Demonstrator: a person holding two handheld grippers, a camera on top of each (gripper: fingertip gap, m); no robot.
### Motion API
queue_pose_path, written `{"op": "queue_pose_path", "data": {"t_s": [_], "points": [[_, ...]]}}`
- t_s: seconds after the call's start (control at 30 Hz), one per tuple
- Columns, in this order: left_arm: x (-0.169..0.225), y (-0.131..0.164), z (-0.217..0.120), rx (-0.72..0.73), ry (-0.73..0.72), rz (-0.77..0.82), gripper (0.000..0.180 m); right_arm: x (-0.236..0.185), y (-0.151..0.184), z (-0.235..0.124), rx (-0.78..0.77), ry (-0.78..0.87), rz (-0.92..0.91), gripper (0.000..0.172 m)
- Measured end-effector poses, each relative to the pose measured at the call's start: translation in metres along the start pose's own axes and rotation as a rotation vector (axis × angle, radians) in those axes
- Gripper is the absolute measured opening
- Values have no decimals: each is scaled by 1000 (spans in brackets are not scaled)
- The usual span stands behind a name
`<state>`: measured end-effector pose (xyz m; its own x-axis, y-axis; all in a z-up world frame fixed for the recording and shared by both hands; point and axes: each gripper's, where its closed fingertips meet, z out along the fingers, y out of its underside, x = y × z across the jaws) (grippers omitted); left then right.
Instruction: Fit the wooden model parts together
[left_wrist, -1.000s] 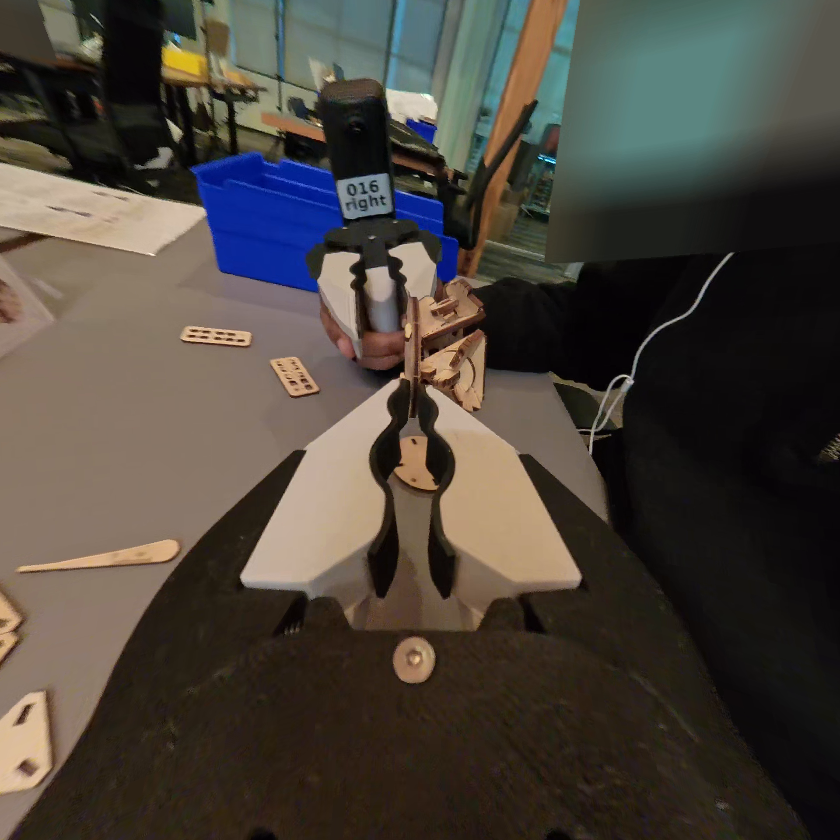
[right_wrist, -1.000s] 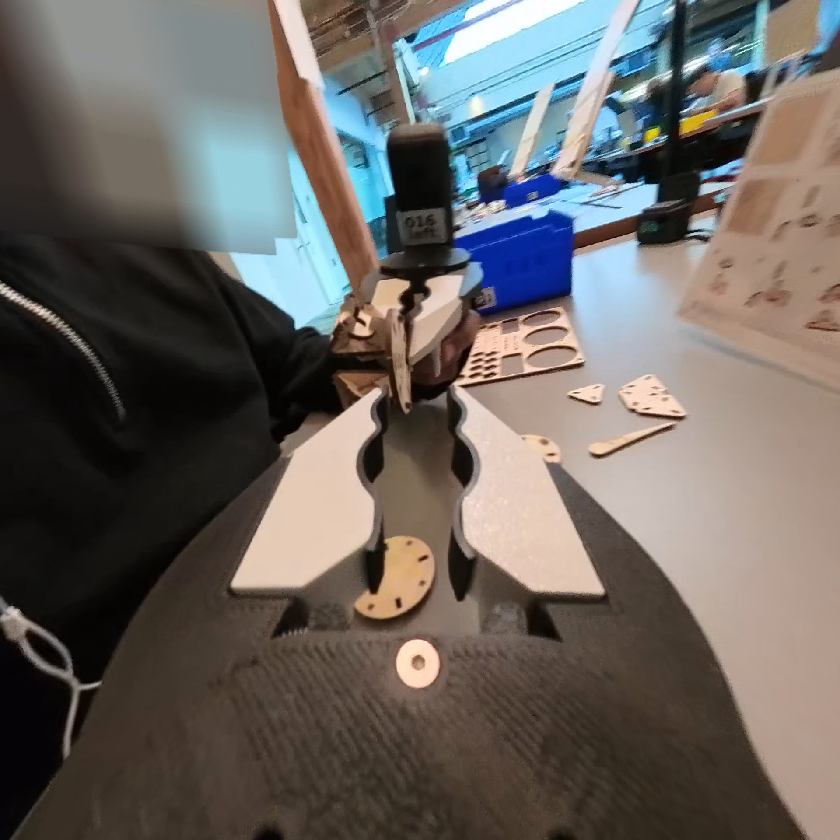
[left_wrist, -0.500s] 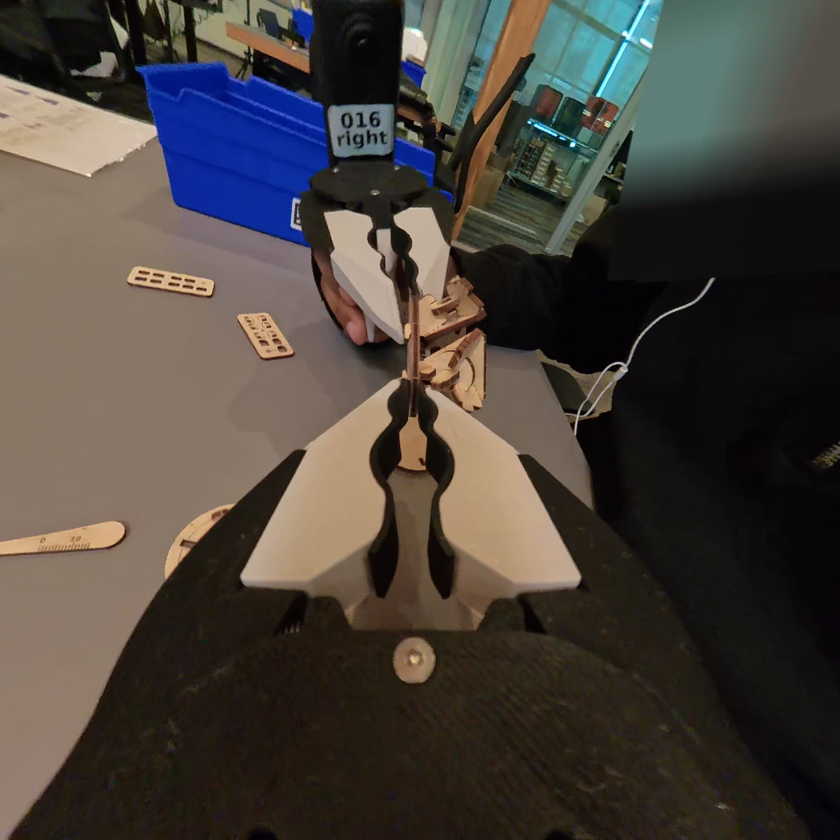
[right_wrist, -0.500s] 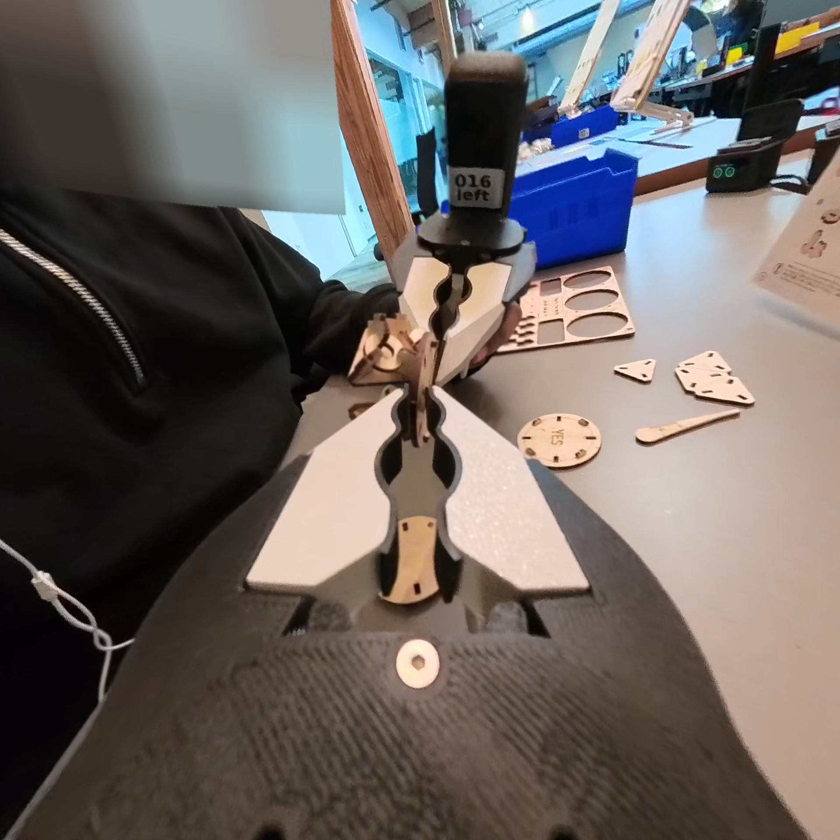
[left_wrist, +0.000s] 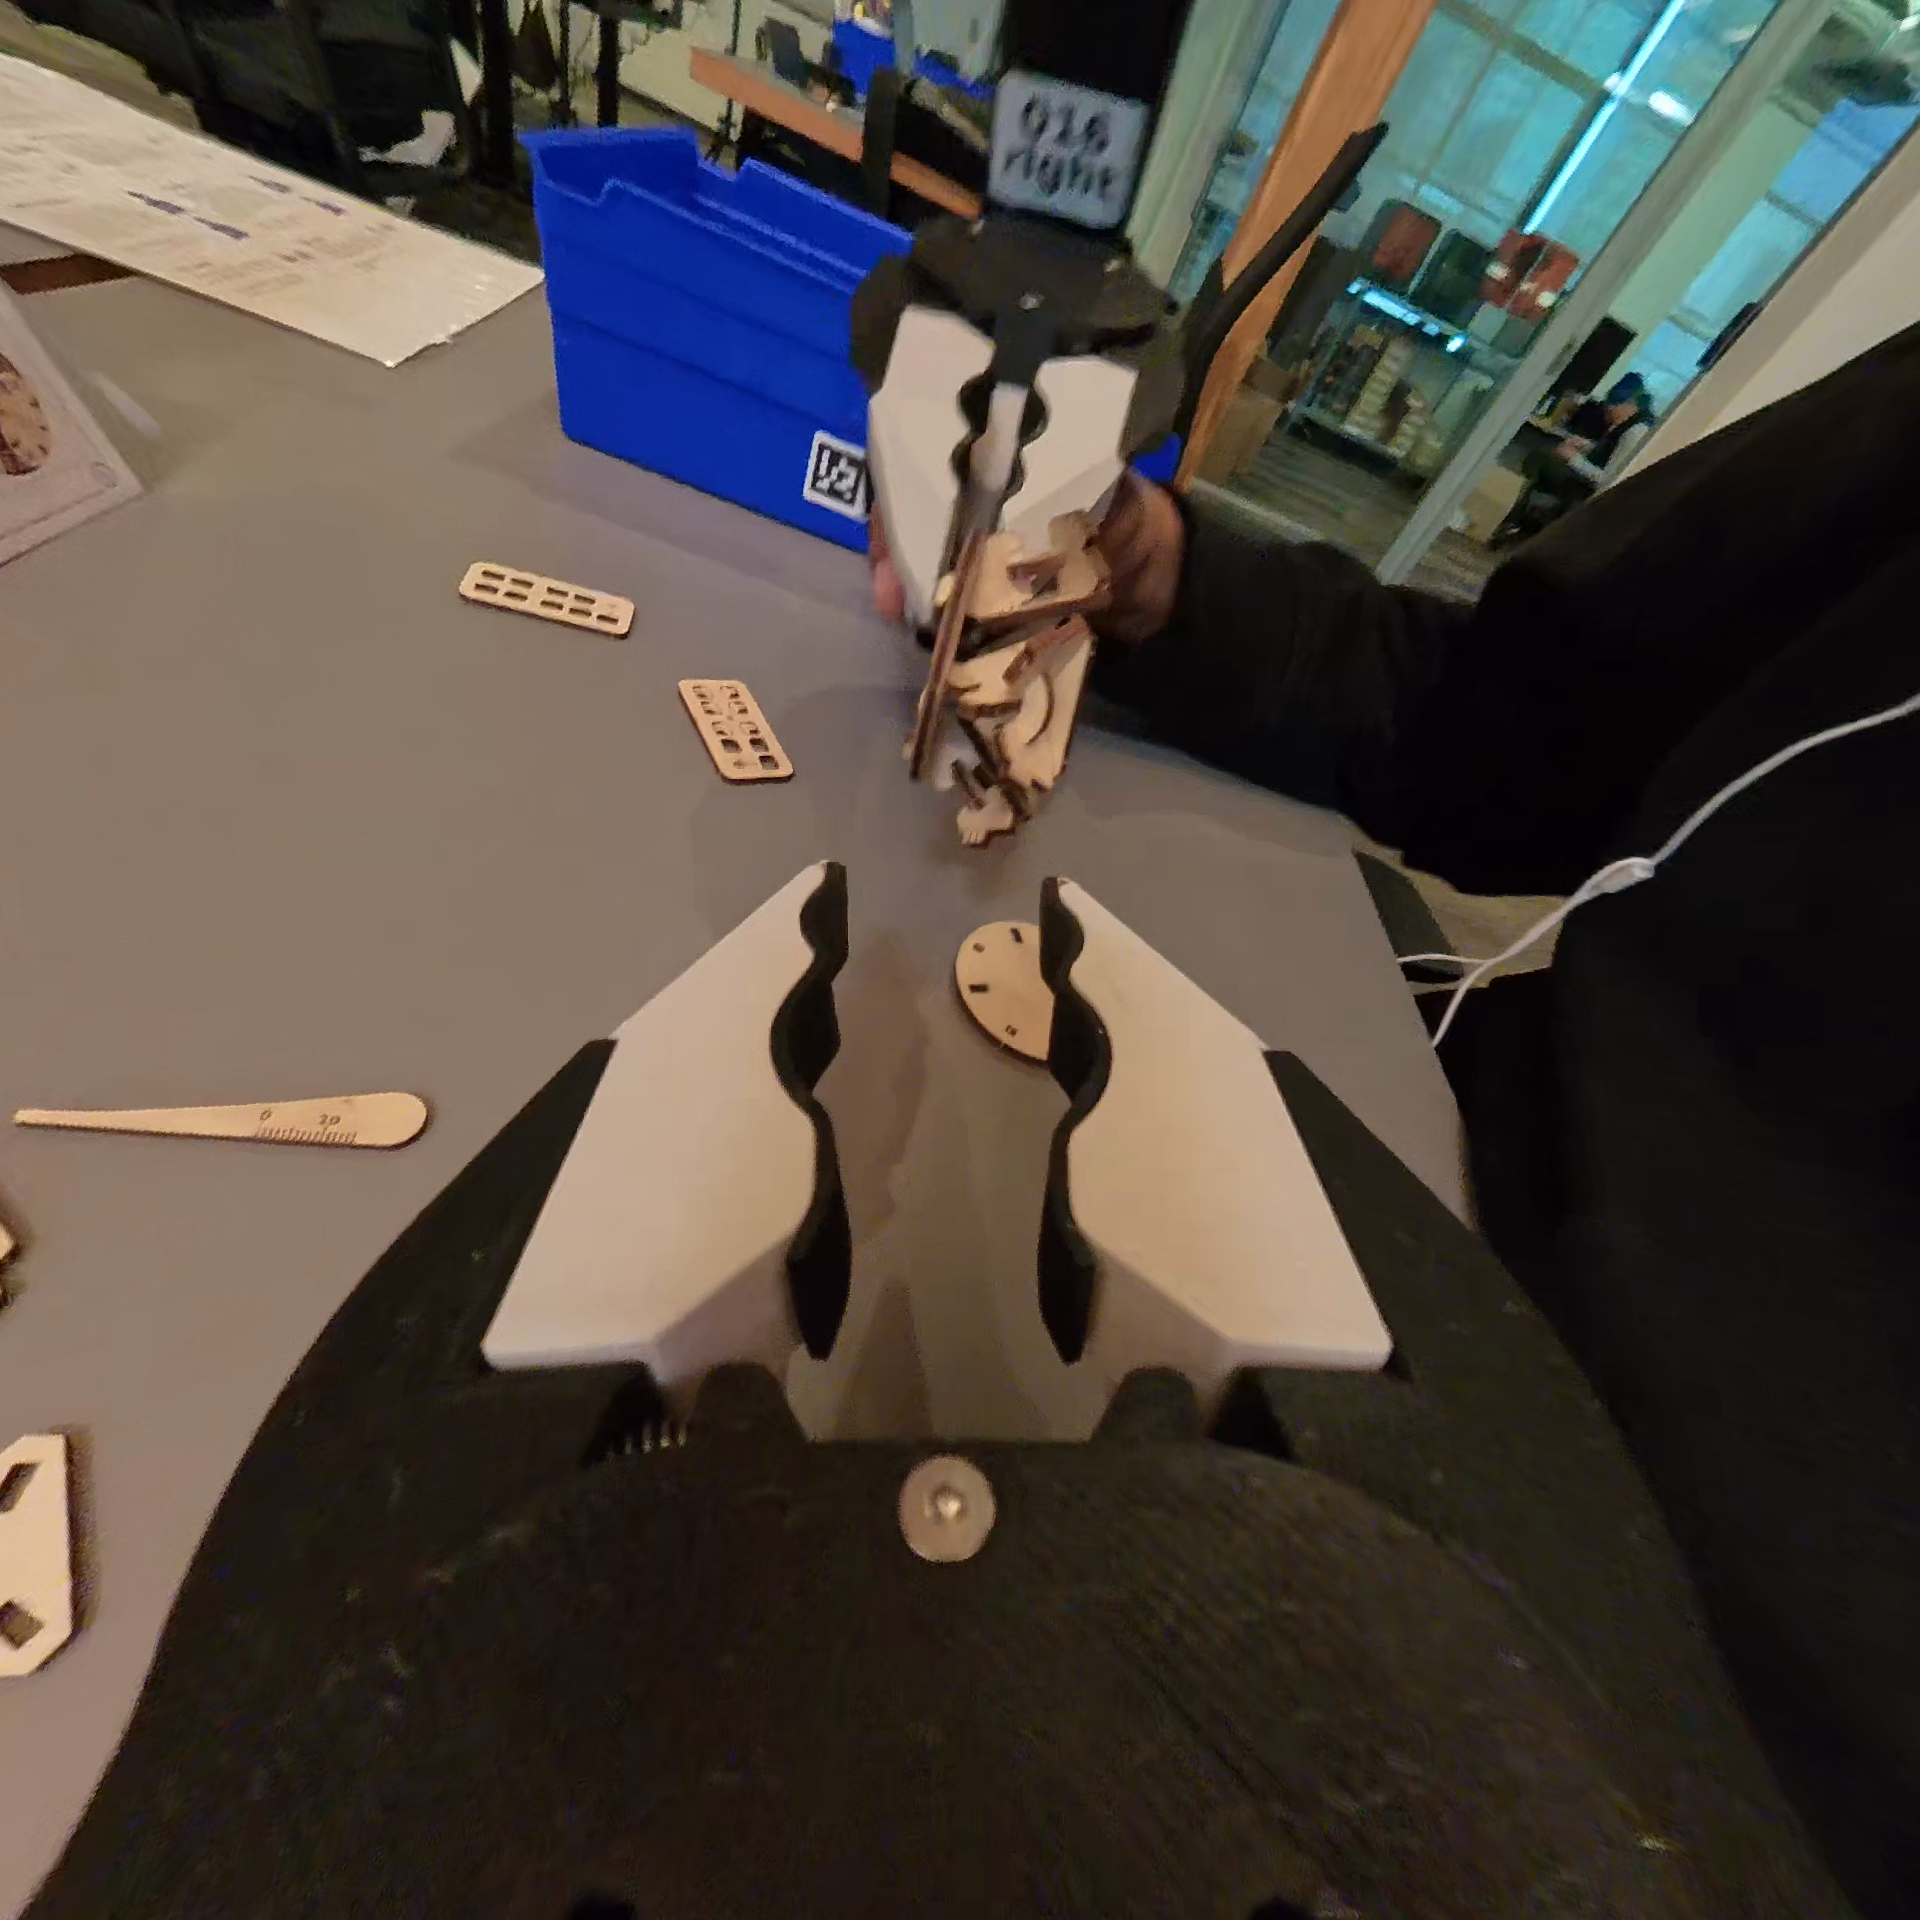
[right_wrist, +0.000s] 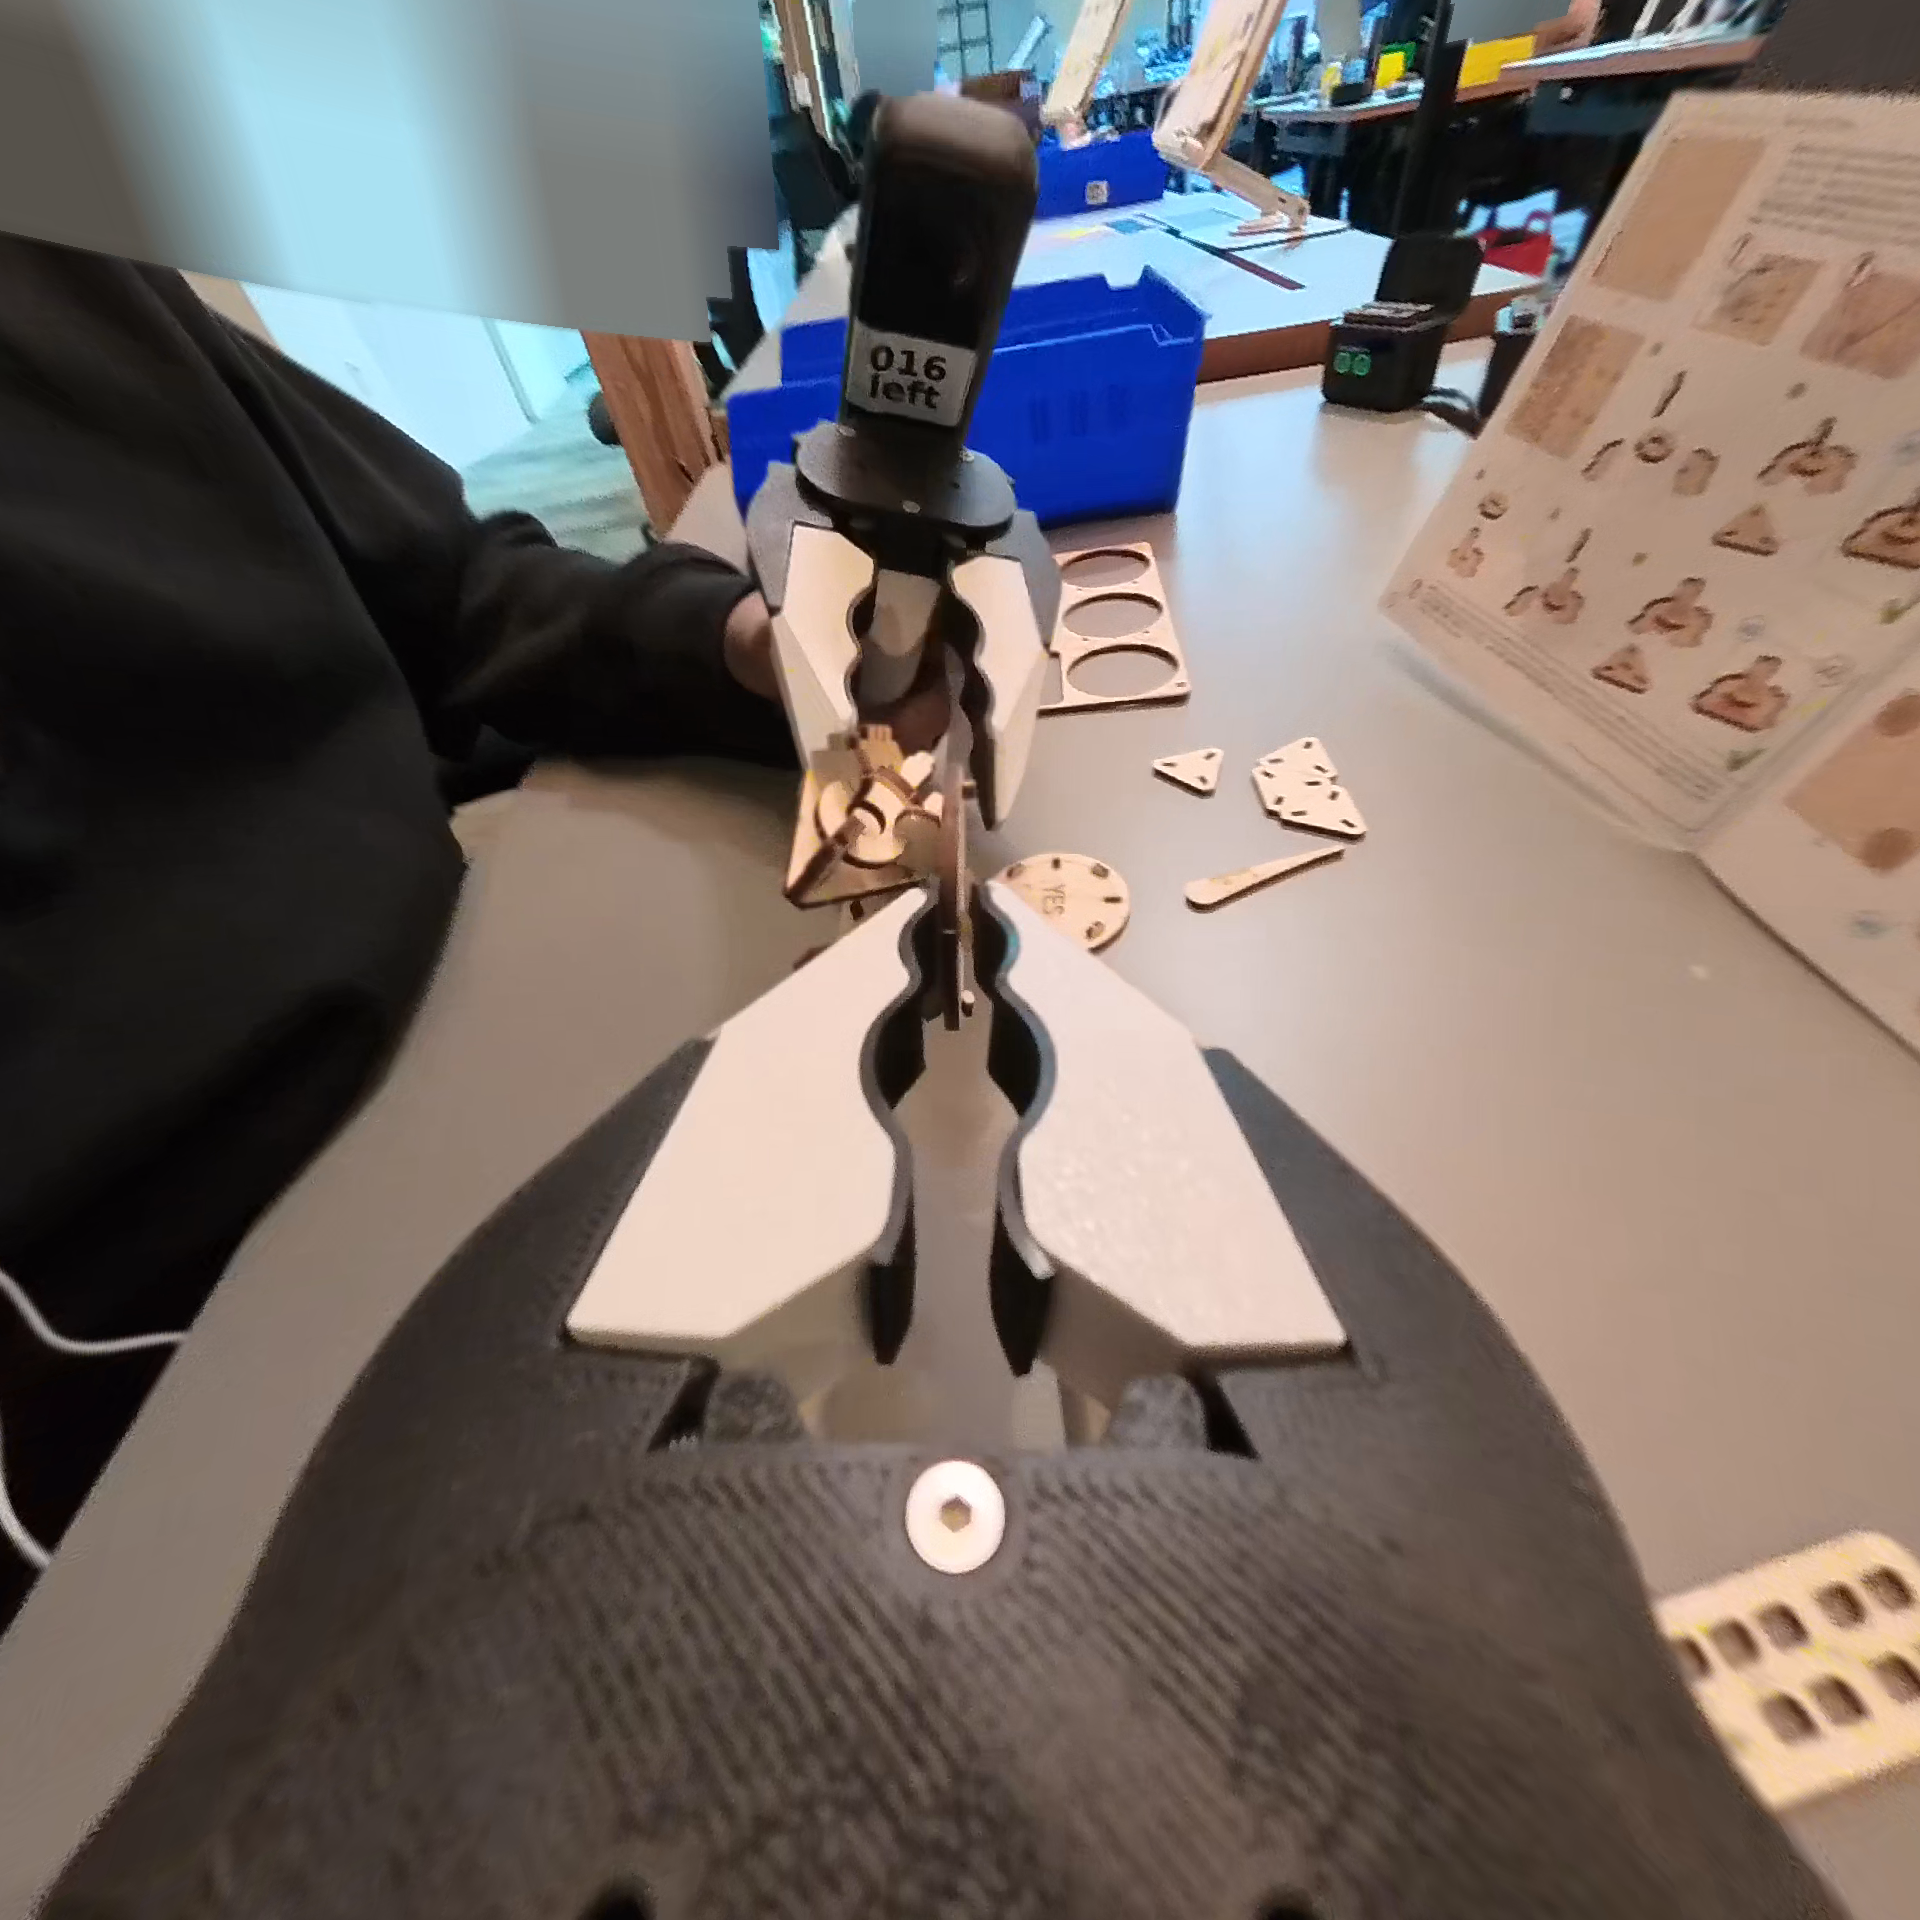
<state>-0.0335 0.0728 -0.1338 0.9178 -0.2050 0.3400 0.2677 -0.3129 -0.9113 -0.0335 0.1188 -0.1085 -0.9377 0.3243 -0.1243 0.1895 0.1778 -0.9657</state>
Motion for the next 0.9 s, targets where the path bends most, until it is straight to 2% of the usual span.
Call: {"op": "queue_pose_path", "data": {"t_s": [0.07, 0.17, 0.33, 0.43, 0.53, 0.67, 0.9], "points": [[-2, 6, 2, -46, -34, -3, 33, -8, -2, -1, -51, 0, -94, 3], [2, 12, 4, -87, -87, -20, 31, -24, 9, 1, -243, -25, -310, 3], [6, 27, 5, -102, -58, -154, 30, -58, 33, 12, -559, -165, -653, 3], [11, 31, 9, -110, 7, -246, 29, -59, 40, 15, -683, -227, -801, 3], [15, 38, 12, -143, 36, -296, 28, -57, 44, 15, -716, -283, -745, 3], [14, 40, 11, -161, 10, -276, 25, -48, 52, 15, -705, -308, -660, 3], [14, 35, 8, -145, -7, -267, 19, -38, 29, 18, -440, -219, -335, 3]]}}
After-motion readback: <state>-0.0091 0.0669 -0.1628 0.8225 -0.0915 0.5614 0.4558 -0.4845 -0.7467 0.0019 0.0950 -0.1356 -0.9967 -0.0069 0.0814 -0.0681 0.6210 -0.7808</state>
